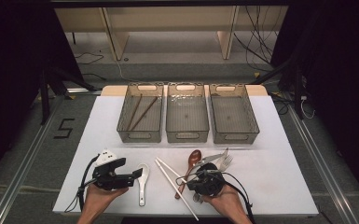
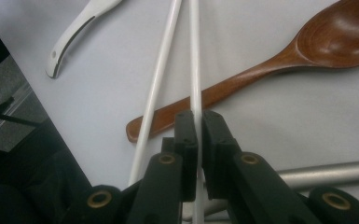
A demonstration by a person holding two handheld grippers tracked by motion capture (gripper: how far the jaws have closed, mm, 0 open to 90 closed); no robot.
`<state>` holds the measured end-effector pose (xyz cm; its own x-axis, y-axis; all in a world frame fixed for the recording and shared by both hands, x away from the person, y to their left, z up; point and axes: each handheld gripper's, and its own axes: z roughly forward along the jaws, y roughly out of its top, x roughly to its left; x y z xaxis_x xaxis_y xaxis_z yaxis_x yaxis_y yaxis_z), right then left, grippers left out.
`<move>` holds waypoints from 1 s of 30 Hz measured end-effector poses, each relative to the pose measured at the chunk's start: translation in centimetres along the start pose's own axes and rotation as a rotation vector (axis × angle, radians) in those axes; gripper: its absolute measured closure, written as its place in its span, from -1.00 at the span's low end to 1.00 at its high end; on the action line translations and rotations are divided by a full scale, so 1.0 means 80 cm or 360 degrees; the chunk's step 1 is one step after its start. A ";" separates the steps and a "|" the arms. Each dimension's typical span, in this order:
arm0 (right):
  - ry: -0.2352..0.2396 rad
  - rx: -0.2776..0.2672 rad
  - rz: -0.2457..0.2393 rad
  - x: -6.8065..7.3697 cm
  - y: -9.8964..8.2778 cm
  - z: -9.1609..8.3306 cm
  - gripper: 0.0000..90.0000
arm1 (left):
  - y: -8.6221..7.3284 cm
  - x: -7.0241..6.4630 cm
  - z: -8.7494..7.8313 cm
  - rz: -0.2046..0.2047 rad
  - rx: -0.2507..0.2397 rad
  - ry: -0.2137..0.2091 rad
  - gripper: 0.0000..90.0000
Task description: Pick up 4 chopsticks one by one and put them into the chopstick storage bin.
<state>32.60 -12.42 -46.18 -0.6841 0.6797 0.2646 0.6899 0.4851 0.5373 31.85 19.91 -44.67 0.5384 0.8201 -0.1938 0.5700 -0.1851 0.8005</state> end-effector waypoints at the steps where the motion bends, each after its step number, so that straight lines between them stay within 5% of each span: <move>1: 0.0003 -0.0003 0.0001 0.000 0.000 -0.001 0.92 | 0.000 0.000 0.000 -0.0001 0.0000 0.0001 -0.58; 17: 0.0030 -0.0147 -0.0018 0.000 0.029 -0.024 0.92 | 0.000 0.003 -0.004 -0.0025 -0.0043 0.0018 -0.58; 30: 0.0015 -0.0300 0.0007 -0.008 0.089 -0.033 0.92 | 0.000 0.004 -0.007 -0.0025 -0.0078 0.0013 -0.58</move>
<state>37.28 -10.84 -40.43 -0.6838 0.6762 0.2743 0.6370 0.3699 0.6763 31.69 20.48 -44.46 0.5245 0.8271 -0.2019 0.5469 -0.1456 0.8244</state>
